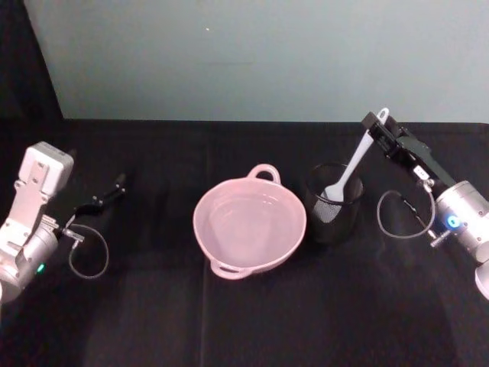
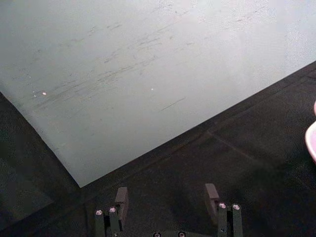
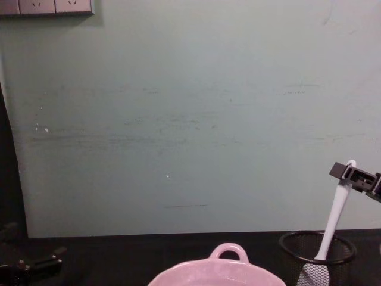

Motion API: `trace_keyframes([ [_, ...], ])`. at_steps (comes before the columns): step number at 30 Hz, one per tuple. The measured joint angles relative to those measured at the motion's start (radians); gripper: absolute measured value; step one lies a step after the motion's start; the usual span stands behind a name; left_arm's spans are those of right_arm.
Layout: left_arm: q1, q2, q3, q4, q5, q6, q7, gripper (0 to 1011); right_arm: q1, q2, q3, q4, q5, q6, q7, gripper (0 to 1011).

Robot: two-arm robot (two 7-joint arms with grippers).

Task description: Use the one hand to pick up the spoon and stir the clear water in the bowl.

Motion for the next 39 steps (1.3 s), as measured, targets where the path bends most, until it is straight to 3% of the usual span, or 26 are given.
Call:
trace_keyframes([
  [12, 0.0, 0.0, 0.0, 0.0, 0.0, 0.0, 0.0, 1011, 0.014, 0.006, -0.018, 0.001, 0.0, 0.008, 0.004, 286],
  [15, 0.0, 0.0, 0.0, 0.0, 0.0, 0.0, 0.0, 1011, 0.015, 0.013, -0.023, -0.009, -0.01, 0.008, 0.0, 150],
  [27, 0.0, 0.0, 0.0, 0.0, 0.0, 0.0, 0.0, 1011, 0.007, 0.045, -0.041, -0.074, -0.081, 0.0, -0.045, 109],
  [35, 0.0, 0.0, 0.0, 0.0, 0.0, 0.0, 0.0, 1011, -0.003, 0.106, -0.072, -0.211, -0.209, 0.015, -0.084, 109],
  [39, 0.0, 0.0, 0.0, 0.0, 0.0, 0.0, 0.0, 1011, 0.006, 0.138, -0.08, -0.283, -0.226, 0.058, -0.067, 109],
])
